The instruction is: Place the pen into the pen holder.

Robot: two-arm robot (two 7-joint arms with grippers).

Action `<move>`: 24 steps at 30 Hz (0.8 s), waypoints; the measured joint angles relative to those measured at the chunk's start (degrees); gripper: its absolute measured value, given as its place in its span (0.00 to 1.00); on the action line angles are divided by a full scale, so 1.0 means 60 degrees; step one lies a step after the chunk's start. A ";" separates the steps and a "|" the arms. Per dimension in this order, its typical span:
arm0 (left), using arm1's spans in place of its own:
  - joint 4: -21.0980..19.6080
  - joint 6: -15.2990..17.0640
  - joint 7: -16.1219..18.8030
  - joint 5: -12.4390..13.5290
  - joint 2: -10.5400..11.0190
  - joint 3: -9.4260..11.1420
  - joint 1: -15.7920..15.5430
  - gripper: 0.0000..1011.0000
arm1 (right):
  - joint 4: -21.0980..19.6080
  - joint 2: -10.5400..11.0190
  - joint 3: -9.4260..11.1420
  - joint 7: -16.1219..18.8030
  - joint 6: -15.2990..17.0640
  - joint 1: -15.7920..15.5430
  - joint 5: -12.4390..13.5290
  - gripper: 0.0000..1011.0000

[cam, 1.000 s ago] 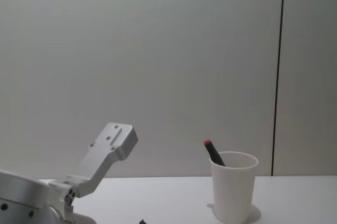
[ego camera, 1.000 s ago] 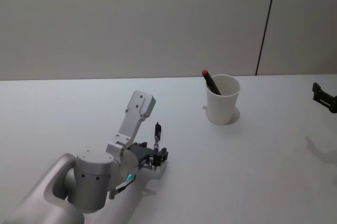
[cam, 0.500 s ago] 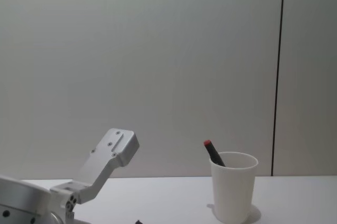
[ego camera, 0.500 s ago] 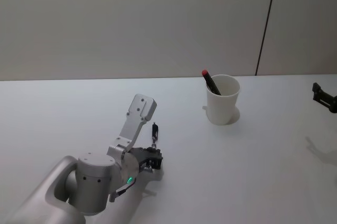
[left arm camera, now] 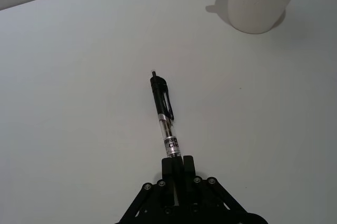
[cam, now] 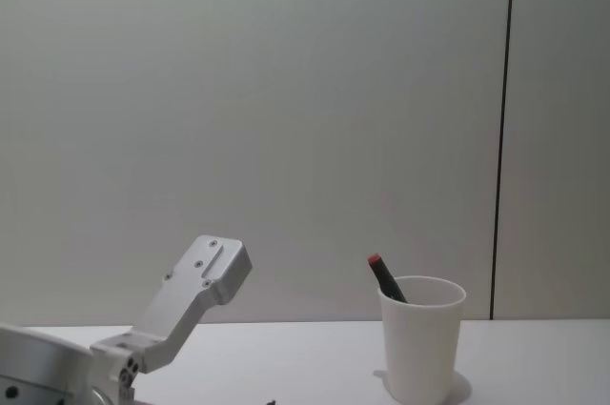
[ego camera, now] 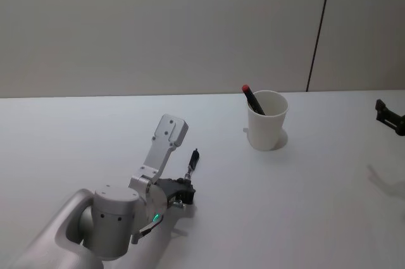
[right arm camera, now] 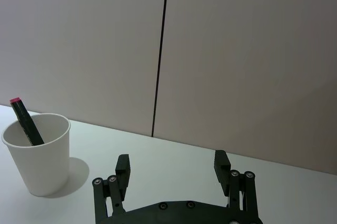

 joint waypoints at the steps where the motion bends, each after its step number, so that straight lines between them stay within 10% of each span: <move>1: -0.0017 -0.0017 0.0015 0.0018 0.0004 -0.0006 0.0013 0.13 | 0.0000 0.0000 0.0000 0.0000 0.0000 0.0000 0.0000 0.99; 24: -0.1247 -0.1160 0.0503 0.0668 0.0421 -0.0226 0.0470 0.12 | 0.0000 0.0000 0.0000 0.0000 0.0000 0.0000 0.0000 0.99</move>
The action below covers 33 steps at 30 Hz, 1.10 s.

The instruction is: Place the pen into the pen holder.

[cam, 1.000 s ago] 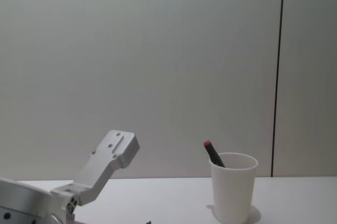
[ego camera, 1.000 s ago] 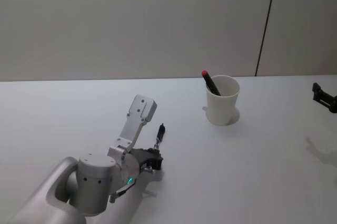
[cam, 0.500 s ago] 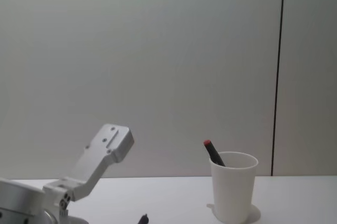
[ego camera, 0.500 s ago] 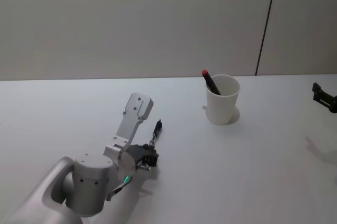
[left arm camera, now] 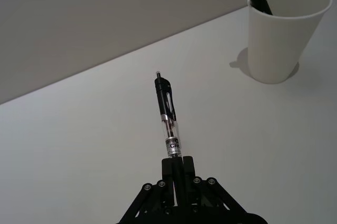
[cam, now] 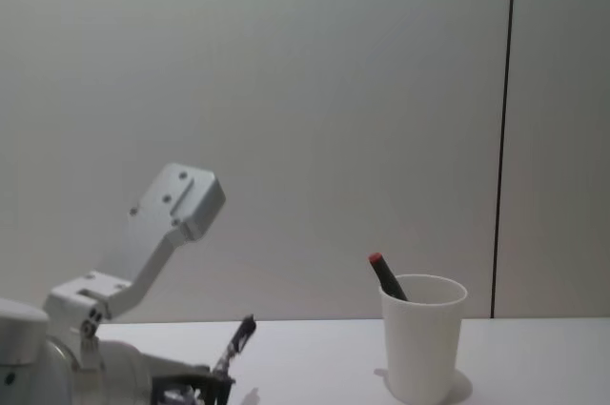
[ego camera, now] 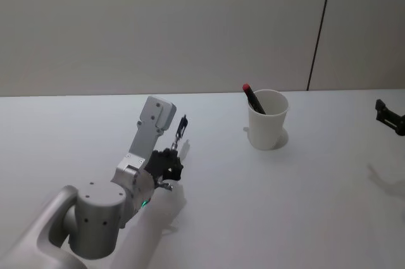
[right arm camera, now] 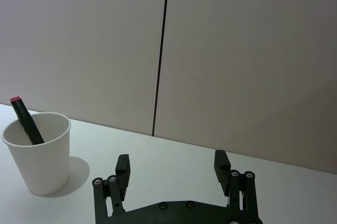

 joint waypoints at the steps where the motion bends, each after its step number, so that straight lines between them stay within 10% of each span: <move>1: -0.0048 -0.0074 0.0002 0.0029 0.0019 -0.0008 0.0019 0.12 | 0.0000 0.0000 0.0000 0.0000 0.0000 0.0000 0.0000 0.99; 17: -0.0625 -0.2181 -0.0719 0.0551 0.0406 -0.0134 0.0321 0.12 | 0.0000 0.0000 0.0000 0.0000 0.0000 0.0000 0.0000 0.99; 33: -0.0360 -0.4697 -0.2650 0.0391 0.0589 -0.0273 0.0229 0.12 | 0.0000 0.0000 0.0000 0.0000 0.0000 0.0000 0.0000 0.99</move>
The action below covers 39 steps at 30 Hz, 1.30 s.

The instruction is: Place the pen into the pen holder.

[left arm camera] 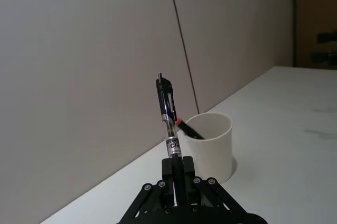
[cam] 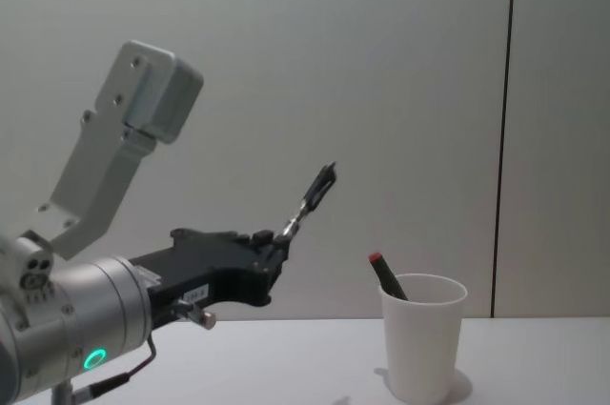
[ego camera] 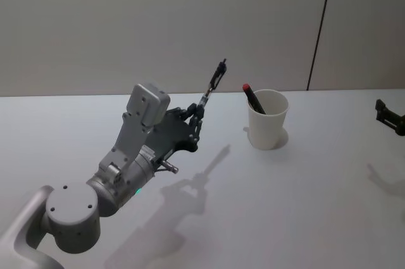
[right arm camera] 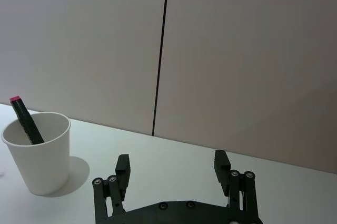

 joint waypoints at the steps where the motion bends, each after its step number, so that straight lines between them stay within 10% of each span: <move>1: 0.0059 -0.0214 -0.0219 -0.0070 0.0006 -0.0010 -0.0030 0.12 | 0.0000 0.0000 0.0000 0.0000 0.0000 0.0000 0.0000 0.99; 17: 0.0720 -0.1608 -0.2462 -0.0741 -0.0050 -0.0040 -0.0375 0.12 | 0.0000 0.0000 0.0000 0.0000 0.0000 0.0000 0.0000 0.99; 39: 0.1959 -0.2210 -0.4786 -0.1130 -0.0616 0.0263 -0.1213 0.12 | 0.0000 0.0000 0.0000 0.0000 0.0000 0.0000 0.0000 0.99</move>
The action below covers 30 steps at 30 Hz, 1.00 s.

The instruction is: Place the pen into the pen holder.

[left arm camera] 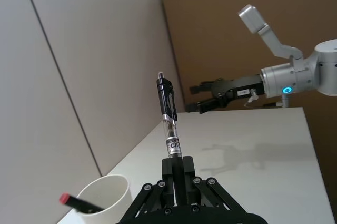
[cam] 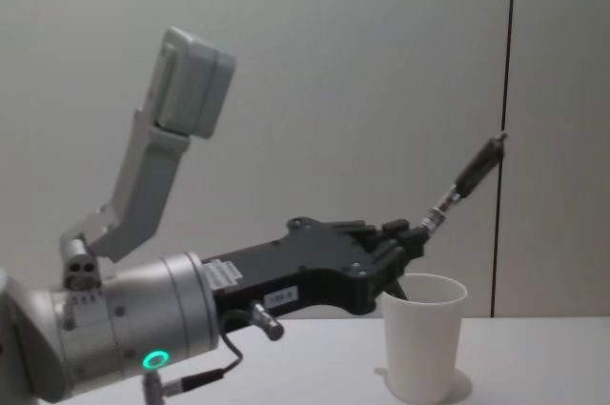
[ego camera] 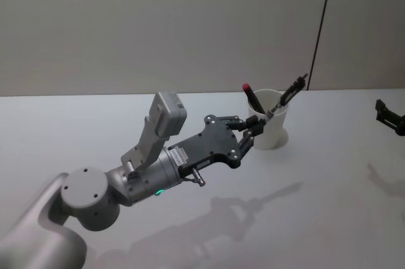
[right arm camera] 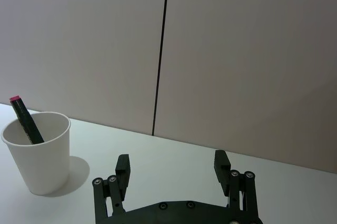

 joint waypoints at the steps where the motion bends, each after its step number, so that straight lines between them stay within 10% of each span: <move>1: 0.0104 -0.0033 -0.0131 -0.0013 -0.0052 0.0029 -0.0068 0.12 | 0.0000 0.0000 0.0000 0.0000 0.0000 0.0000 0.0000 0.99; 30: 0.1827 -0.0629 -0.1402 -0.0222 -0.0839 0.0443 -0.1071 0.12 | 0.0000 0.0000 0.0001 0.0000 0.0000 0.0000 0.0000 0.99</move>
